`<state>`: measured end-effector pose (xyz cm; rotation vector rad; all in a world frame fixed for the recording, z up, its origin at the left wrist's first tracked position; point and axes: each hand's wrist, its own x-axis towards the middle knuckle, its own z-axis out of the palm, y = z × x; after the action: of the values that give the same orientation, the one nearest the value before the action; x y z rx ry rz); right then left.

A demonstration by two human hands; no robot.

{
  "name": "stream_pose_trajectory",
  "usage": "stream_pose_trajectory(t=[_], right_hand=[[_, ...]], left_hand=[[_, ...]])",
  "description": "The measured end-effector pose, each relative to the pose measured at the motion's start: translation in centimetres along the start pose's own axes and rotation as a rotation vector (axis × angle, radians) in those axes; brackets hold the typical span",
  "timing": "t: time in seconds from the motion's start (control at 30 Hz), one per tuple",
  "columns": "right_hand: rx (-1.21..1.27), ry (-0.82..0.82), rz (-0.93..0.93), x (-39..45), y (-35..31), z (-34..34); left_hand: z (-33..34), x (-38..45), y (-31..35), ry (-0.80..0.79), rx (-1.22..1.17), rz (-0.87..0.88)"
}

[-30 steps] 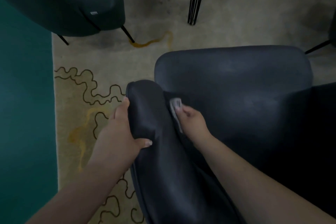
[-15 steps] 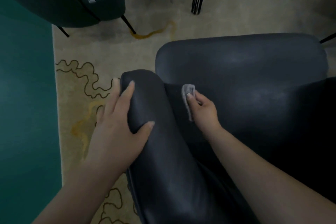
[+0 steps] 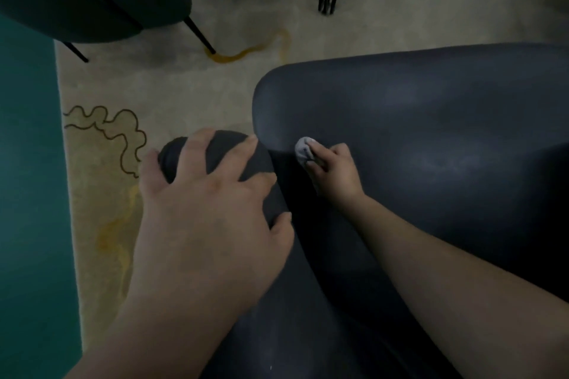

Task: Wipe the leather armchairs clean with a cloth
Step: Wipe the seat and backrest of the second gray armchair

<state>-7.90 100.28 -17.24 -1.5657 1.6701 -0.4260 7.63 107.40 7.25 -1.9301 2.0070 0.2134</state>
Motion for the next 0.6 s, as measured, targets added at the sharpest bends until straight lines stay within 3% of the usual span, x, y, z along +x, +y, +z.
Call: stream_pose_trajectory(t=[0.1,0.17,0.3,0.37,0.5,0.6], right_hand=[[-0.377,0.014,-0.166,1.7,0.3,2.4],[-0.466,-0.005,-0.212,0.6,1.1,3.1],[-0.628,-0.265,-0.364,-6.6,3.6,2.6],[-0.628,-0.323,-0.357,-6.9,3.4,1.7],[-0.573,-0.091,-0.29,0.4,-0.1,1.2],[-0.594,-0.145,-0.238,1.4,-0.6,2.1]], left_hand=[[0.5,0.2,0.0,0.039,-0.001,0.0],[0.5,0.3,0.1,0.027,0.009,-0.004],[-0.3,0.1,0.4,-0.027,0.03,-0.011],[-0.6,-0.1,0.5,-0.033,0.031,-0.015],[-0.2,-0.2,0.6,0.014,0.034,-0.001],[0.2,-0.1,0.5,0.055,0.039,0.009]])
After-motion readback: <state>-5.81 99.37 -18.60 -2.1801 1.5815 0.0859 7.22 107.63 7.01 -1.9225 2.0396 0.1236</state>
